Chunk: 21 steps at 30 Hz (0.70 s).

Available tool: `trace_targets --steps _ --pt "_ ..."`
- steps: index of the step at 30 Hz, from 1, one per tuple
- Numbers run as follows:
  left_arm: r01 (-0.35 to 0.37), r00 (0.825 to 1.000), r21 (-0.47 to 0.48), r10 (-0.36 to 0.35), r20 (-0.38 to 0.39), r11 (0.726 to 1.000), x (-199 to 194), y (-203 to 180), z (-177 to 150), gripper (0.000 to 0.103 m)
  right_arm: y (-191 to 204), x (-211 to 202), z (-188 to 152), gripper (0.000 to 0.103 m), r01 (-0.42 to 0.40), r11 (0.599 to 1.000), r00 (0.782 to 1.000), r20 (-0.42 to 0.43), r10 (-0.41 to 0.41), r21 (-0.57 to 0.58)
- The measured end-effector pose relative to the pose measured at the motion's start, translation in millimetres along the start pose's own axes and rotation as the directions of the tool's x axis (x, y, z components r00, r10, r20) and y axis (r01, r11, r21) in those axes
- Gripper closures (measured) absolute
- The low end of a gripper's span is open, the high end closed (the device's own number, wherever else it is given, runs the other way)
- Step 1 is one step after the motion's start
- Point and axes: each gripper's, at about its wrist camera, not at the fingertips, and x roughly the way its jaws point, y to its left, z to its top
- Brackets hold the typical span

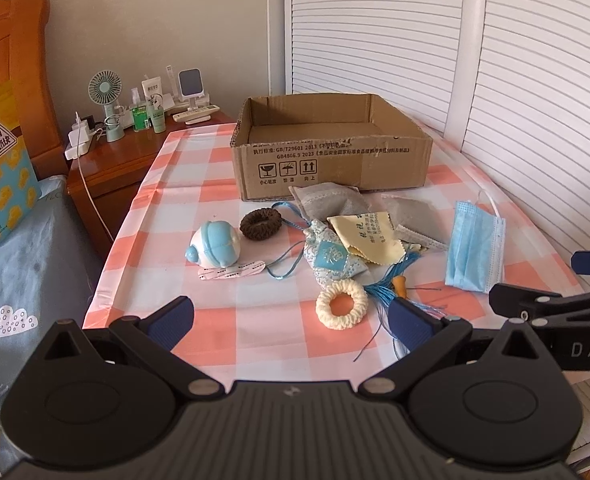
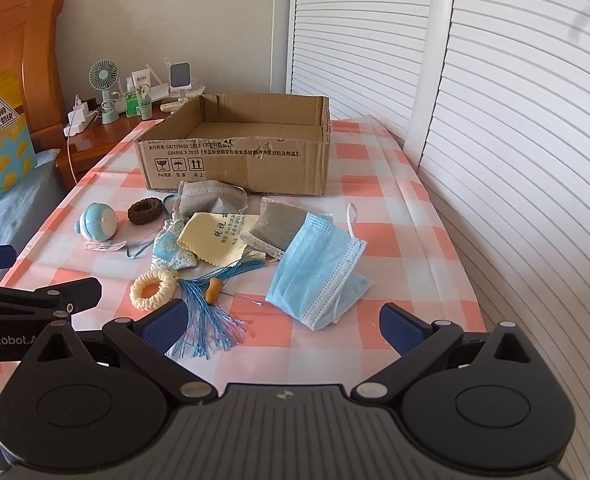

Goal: Organize soft objects

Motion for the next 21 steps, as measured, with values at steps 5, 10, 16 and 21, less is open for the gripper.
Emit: trace_targets --steps 5,10,16,21 --pt "0.016 1.000 0.004 -0.016 0.007 1.000 5.6 3.9 0.1 0.001 -1.4 6.4 1.3 0.000 -0.022 1.000 1.000 0.014 0.022 -0.018" --pt "0.023 1.000 0.007 -0.023 0.008 1.000 12.5 10.1 -2.1 0.001 -3.6 16.4 -0.3 0.000 -0.053 0.997 0.998 0.033 0.055 -0.054" --pt "0.025 1.000 0.001 -0.025 0.000 1.000 20.7 18.6 -2.8 0.001 -3.3 34.2 -4.3 0.000 -0.089 0.989 0.996 0.020 0.092 -0.116" --pt "0.029 1.000 -0.001 -0.029 -0.008 1.000 28.3 23.2 -2.6 0.001 -1.5 46.9 -7.3 0.000 -0.111 0.985 0.994 0.004 0.113 -0.131"
